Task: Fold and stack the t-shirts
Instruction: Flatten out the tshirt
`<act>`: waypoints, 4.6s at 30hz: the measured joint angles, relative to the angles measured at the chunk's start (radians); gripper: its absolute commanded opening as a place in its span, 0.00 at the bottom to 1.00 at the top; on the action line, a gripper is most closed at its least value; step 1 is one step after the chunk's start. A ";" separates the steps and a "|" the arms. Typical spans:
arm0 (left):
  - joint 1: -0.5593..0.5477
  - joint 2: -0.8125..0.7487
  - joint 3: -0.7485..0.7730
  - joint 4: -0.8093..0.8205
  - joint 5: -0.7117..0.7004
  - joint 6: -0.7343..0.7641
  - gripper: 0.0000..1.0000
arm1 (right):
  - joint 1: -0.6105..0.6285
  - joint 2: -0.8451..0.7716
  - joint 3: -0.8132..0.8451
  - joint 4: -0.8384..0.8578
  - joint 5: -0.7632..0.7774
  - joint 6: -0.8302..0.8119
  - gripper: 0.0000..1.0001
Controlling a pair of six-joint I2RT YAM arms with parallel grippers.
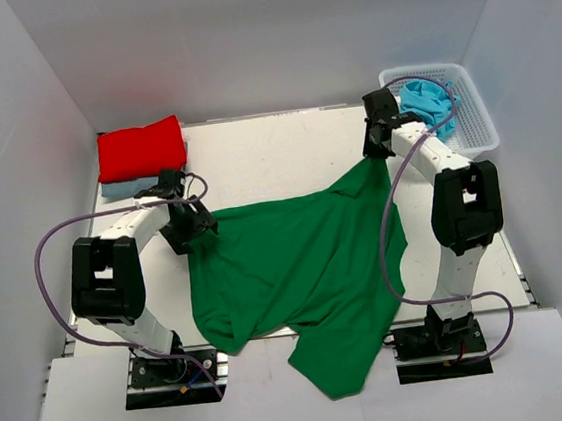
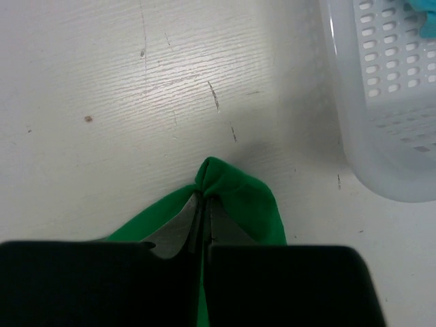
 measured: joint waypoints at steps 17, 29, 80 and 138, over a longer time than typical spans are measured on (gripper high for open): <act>-0.006 0.007 -0.030 0.145 0.027 -0.050 0.45 | -0.008 -0.067 -0.084 0.000 -0.027 0.000 0.00; -0.007 0.053 -0.018 0.175 -0.005 -0.032 0.00 | -0.009 -0.125 -0.097 0.000 -0.034 0.000 0.00; -0.013 -0.974 0.634 0.140 -0.229 0.256 0.00 | -0.027 -1.075 0.298 -0.037 -0.201 -0.189 0.00; -0.100 0.069 -0.012 0.153 0.025 0.076 0.82 | 0.022 -0.318 -0.671 0.191 -0.407 0.052 0.89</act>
